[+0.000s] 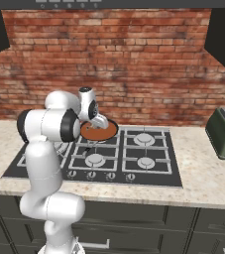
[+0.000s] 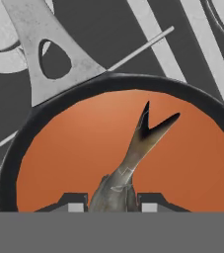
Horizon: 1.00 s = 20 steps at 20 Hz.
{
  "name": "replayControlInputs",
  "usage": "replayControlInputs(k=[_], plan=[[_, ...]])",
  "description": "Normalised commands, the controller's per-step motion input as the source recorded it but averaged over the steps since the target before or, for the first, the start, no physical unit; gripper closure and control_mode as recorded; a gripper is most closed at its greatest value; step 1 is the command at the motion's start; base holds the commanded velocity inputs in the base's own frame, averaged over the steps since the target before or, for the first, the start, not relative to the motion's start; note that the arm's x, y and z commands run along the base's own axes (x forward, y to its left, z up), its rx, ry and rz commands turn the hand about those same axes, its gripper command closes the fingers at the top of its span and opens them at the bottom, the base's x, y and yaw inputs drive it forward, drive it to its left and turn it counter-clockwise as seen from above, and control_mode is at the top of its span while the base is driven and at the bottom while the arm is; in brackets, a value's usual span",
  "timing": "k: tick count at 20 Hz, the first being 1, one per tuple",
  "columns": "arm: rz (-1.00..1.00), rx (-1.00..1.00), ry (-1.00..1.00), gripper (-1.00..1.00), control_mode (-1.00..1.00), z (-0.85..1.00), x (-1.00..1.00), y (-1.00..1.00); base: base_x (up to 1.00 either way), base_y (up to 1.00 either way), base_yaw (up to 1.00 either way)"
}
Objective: Retrieve the fish from the fridge and place it on the saucepan with marinade on the stove.
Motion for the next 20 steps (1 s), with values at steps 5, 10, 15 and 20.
replayControlInputs(k=[5, 10, 15, 20], plan=[[0.00, 0.00, 0.06, 1.00, -1.00, -0.21, 0.30, 0.01, 0.00, 0.00, 0.00], [0.00, 0.00, 0.06, 1.00, -1.00, -0.22, 0.30, 0.00, 0.00, 0.00, 0.00], [0.00, 0.00, 0.04, -1.00, -1.00, -0.17, 0.24, 0.00, 0.00, 0.00, 0.00], [0.00, 0.00, 0.03, -1.00, -1.00, -0.16, 0.27, 0.01, 0.00, 0.00, 0.00]])
